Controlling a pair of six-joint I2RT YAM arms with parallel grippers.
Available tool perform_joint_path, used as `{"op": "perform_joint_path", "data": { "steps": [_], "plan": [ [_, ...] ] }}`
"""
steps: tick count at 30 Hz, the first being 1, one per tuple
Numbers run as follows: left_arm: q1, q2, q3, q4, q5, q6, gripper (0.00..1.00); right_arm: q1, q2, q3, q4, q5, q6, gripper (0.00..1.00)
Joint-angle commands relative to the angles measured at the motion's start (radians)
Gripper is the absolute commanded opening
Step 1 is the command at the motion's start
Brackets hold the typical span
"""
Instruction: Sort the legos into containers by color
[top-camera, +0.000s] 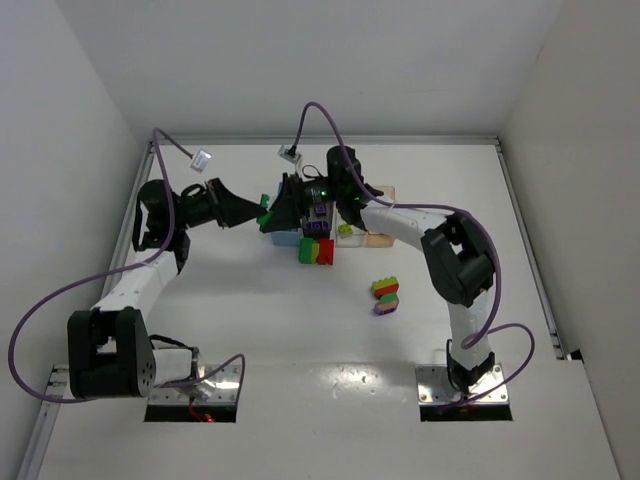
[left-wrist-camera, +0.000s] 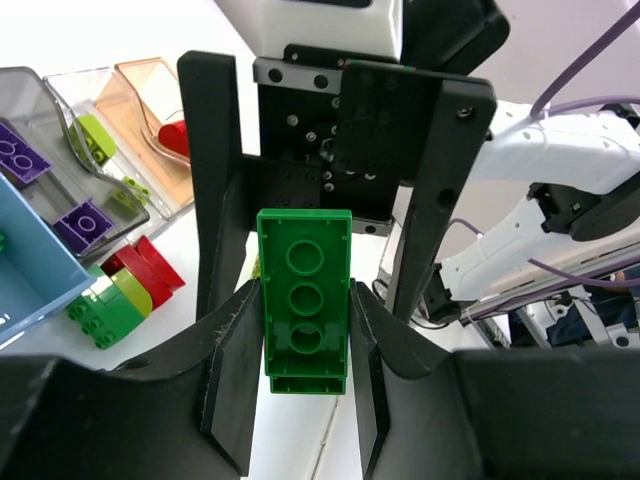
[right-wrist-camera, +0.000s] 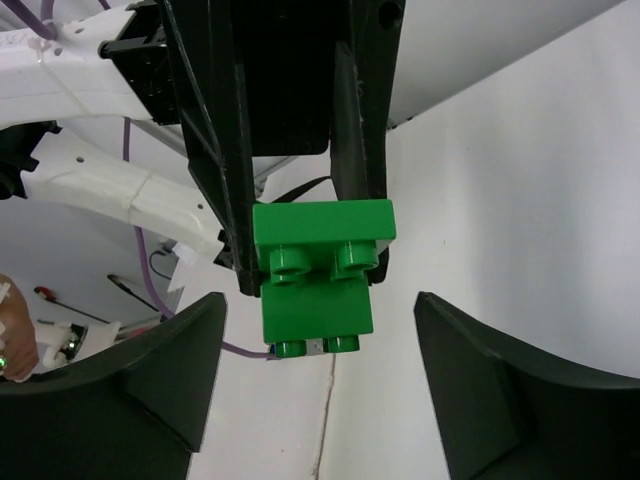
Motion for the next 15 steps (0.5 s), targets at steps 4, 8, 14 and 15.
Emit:
{"op": "perform_joint_path", "data": {
  "steps": [4,8,14,15],
  "plan": [
    [-0.006,-0.02,0.017,-0.003,0.016,0.045,0.08,0.01,0.0,0.04,0.087,-0.015,0.002,0.48],
    [-0.006,-0.02,0.017,-0.003,0.007,0.054,0.08,0.01,0.0,0.031,0.096,-0.035,0.002,0.13],
    [0.043,-0.029,0.017,0.015,-0.022,0.044,0.08,0.0,-0.038,-0.041,0.129,-0.035,0.002,0.0],
    [0.058,-0.029,0.017,0.015,-0.044,0.044,0.08,0.0,-0.053,-0.067,0.138,-0.035,0.002,0.0]
  ]
}}
